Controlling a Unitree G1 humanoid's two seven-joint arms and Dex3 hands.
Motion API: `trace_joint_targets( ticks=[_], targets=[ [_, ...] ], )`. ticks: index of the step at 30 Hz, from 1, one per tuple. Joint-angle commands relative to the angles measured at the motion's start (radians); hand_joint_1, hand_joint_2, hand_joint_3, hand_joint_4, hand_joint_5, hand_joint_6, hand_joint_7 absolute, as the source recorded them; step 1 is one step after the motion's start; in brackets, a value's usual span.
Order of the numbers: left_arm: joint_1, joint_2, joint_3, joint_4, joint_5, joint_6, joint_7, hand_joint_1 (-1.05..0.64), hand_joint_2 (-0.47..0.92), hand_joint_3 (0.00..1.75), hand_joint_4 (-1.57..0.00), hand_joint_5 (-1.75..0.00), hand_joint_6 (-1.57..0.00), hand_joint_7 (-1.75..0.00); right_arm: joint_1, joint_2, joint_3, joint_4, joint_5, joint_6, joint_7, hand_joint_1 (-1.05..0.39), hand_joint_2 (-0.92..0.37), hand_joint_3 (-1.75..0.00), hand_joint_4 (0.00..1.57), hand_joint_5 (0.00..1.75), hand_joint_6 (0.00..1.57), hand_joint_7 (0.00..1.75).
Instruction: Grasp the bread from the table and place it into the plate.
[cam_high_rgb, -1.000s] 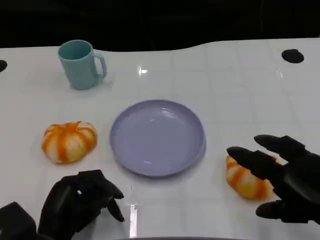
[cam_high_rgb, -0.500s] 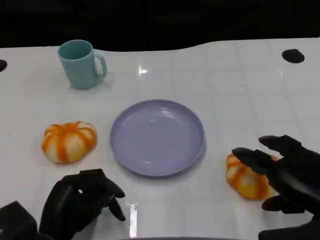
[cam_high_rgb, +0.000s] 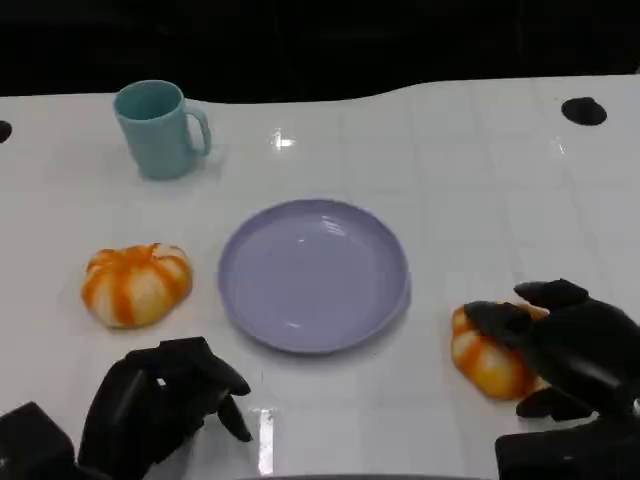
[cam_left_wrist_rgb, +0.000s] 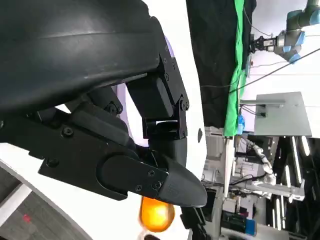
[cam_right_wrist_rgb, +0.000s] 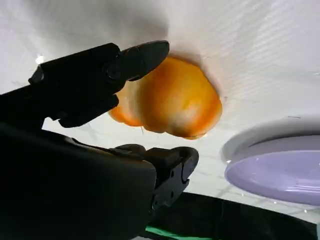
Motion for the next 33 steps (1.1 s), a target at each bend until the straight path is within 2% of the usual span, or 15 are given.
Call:
trace_joint_targets(
  ticks=[1,3,4,5,6,7,8,9,10,11,13,15,24,29,33],
  targets=[
    [0.007,0.008,0.005,-0.012,0.004,0.005,0.011,-0.94,0.92,0.09,-1.12,-1.21,-1.17,-0.76,-0.041,0.013,0.018,0.067,0.015,0.01,-0.043,-0.45,-0.88,-0.02,0.23,0.22,0.36,0.03],
    [0.007,0.008,0.005,-0.012,0.005,0.005,0.012,-0.94,0.92,0.09,-1.12,-1.21,-1.17,-0.76,-0.057,0.025,0.021,0.103,0.016,-0.004,-0.109,-0.42,-0.9,-0.01,0.36,0.21,0.46,0.05],
    [0.008,0.009,0.005,-0.013,0.007,0.005,0.014,-0.94,0.92,0.09,-1.12,-1.21,-1.17,-0.76,-0.065,0.038,0.012,0.132,0.036,-0.03,-0.164,-0.34,-0.89,0.0,0.6,0.22,0.65,0.08],
    [0.008,0.009,0.005,-0.015,0.008,0.004,0.015,-0.94,0.92,0.09,-1.12,-1.21,-1.17,-0.76,-0.075,0.052,0.0,0.169,0.063,-0.069,-0.234,-0.27,-0.88,0.0,0.75,0.23,0.78,0.09],
    [0.009,0.009,0.005,-0.015,0.008,0.003,0.014,-0.94,0.92,0.09,-1.12,-1.21,-1.16,-0.76,-0.085,0.062,-0.008,0.201,0.087,-0.101,-0.287,-0.17,-0.86,0.0,0.92,0.39,0.93,0.1],
    [0.008,0.009,0.005,-0.014,0.006,0.001,0.011,-0.94,0.92,0.1,-1.12,-1.21,-1.16,-0.76,-0.097,0.067,-0.01,0.231,0.102,-0.128,-0.33,-0.08,-0.88,-0.03,0.94,0.93,1.13,0.11],
    [0.007,0.01,0.006,-0.013,0.004,0.0,0.009,-0.94,0.92,0.1,-1.12,-1.21,-1.16,-0.76,-0.109,0.068,-0.008,0.256,0.109,-0.147,-0.361,-0.04,-0.88,-0.12,0.93,1.3,1.25,0.16],
    [0.007,0.01,0.006,-0.01,0.004,-0.002,0.007,-0.94,0.92,0.1,-1.12,-1.21,-1.16,-0.76,-0.125,0.066,-0.002,0.286,0.105,-0.168,-0.407,-0.02,-0.8,-0.3,0.93,1.48,1.3,0.23],
    [0.007,0.01,0.006,-0.01,0.003,-0.003,0.006,-0.94,0.92,0.1,-1.11,-1.21,-1.16,-0.76,-0.14,0.065,0.002,0.315,0.102,-0.189,-0.45,-0.01,-0.58,-0.77,0.95,1.64,1.17,0.77],
    [0.007,0.01,0.006,-0.011,0.002,0.001,0.007,-0.94,0.92,0.1,-1.11,-1.21,-1.16,-0.76,-0.156,0.066,0.003,0.349,0.108,-0.222,-0.495,-0.01,-0.49,-0.97,0.95,1.69,1.04,1.13],
    [0.008,0.009,0.007,-0.015,-0.002,0.008,0.006,-0.94,0.92,0.1,-1.11,-1.22,-1.16,-0.76,-0.183,0.068,0.007,0.404,0.112,-0.269,-0.562,-0.02,-0.36,-1.23,0.96,1.73,0.87,1.55],
    [0.009,0.009,0.007,-0.016,-0.004,0.009,0.005,-0.94,0.92,0.09,-1.11,-1.22,-1.16,-0.76,-0.202,0.068,0.014,0.439,0.112,-0.29,-0.598,-0.04,-0.33,-1.3,0.96,1.74,0.82,1.64],
    [0.015,0.007,0.006,-0.026,-0.002,0.012,0.01,-0.92,0.92,0.09,-1.11,-1.22,-1.16,-0.76,-0.256,0.069,0.048,0.528,0.089,-0.334,-0.729,-0.07,-0.25,-1.38,1.0,1.75,0.83,1.64],
    [0.016,0.007,0.005,-0.029,-0.002,0.011,0.008,-0.92,0.92,0.09,-1.1,-1.22,-1.16,-0.75,-0.264,0.072,0.044,0.529,0.122,-0.376,-0.744,-0.04,-0.22,-1.4,1.0,1.75,0.79,1.7],
    [0.014,0.007,0.006,-0.023,-0.005,0.01,0.004,-0.92,0.92,0.09,-1.1,-1.22,-1.15,-0.75,-0.27,0.086,0.031,0.496,0.187,-0.417,-0.691,-0.07,-0.2,-1.47,1.0,1.75,0.78,1.71]
  ],
)
